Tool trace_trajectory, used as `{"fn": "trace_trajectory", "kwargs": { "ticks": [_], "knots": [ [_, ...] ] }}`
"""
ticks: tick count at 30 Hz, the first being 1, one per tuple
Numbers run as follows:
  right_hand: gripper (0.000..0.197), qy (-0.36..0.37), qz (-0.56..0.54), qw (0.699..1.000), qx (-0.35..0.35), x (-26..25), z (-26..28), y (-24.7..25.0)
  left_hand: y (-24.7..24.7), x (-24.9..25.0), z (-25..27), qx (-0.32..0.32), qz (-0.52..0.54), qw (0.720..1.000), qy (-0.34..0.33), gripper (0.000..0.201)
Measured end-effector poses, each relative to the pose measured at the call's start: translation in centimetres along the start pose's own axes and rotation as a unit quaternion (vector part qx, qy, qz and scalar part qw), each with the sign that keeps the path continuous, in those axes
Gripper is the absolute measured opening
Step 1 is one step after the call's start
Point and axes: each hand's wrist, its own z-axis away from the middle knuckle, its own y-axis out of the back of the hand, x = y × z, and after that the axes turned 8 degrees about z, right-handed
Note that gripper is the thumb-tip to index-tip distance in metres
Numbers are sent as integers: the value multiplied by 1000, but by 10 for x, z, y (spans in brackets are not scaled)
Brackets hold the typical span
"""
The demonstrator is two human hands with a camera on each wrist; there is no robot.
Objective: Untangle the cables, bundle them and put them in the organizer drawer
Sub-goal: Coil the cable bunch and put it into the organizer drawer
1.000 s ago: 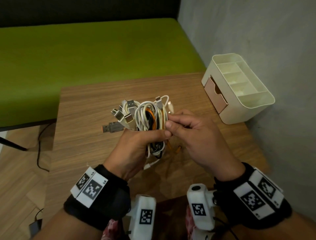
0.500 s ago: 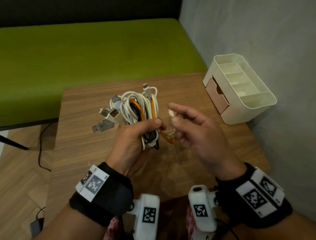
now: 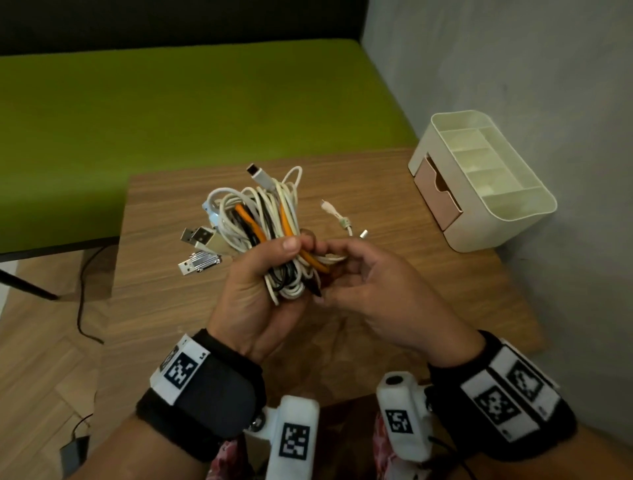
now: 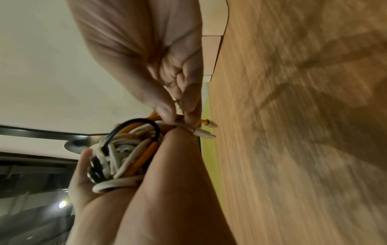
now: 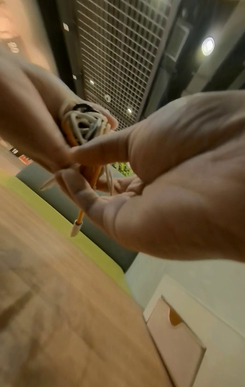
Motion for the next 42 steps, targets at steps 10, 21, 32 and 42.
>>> {"fn": "trace_trajectory", "kwargs": {
  "ticks": [10, 21, 32, 42],
  "knots": [
    [30, -64, -298, 952, 13, -6, 0, -3, -9, -6, 2, 13, -149, 988, -40, 18],
    [26, -68, -151, 983, 78, 0, -1, -4, -6, -11, 1, 34, -159, 985, -51, 21],
    [29, -29, -226, 968, 105, 8, -2, -12, -3, -10, 0, 49, -105, 993, -39, 30],
    [25, 6, -204, 965, 165, 15, -3, -8, -7, -21, -1, 84, -135, 986, -47, 32]
  ]
}}
